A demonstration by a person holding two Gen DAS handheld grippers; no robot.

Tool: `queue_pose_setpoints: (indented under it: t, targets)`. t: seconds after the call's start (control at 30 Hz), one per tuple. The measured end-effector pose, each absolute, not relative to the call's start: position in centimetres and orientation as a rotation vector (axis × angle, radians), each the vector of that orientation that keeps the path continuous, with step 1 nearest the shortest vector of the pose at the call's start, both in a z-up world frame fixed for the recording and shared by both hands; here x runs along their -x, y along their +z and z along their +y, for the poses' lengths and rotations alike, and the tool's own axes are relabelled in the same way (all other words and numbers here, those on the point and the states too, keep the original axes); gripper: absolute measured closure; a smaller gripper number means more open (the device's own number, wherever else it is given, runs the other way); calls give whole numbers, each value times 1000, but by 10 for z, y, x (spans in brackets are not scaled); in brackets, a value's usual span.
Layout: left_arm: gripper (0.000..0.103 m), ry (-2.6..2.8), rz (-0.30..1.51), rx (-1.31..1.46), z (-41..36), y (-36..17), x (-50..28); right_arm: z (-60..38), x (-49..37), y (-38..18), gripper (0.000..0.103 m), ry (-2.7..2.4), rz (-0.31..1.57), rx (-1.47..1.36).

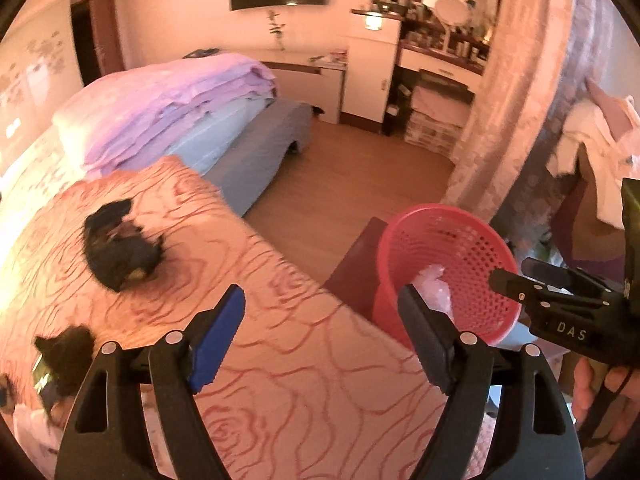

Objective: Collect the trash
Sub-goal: 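Return the left tool to the bed and grasp the white mesh bundle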

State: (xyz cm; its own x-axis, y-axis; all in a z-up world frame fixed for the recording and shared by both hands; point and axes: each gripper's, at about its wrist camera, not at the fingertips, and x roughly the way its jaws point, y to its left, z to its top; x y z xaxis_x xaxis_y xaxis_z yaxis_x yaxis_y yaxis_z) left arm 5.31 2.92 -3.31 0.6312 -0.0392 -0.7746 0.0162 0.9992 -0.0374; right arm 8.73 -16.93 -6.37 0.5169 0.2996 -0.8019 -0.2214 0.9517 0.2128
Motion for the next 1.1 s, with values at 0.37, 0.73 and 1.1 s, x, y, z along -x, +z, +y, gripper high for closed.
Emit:
queue_pose_setpoints:
  t: [0.37,0.73,1.1]
  targets:
    - [27,167,855,61,96,-25,-2,-111,-85,-59,40,444,987,-26]
    - [26,259,923,221,159,-55,36,-66,-81,-52,36,540,979,30]
    - [56,188,932,266,158,-69,34,-21,-87,-50,35,624,997,85]
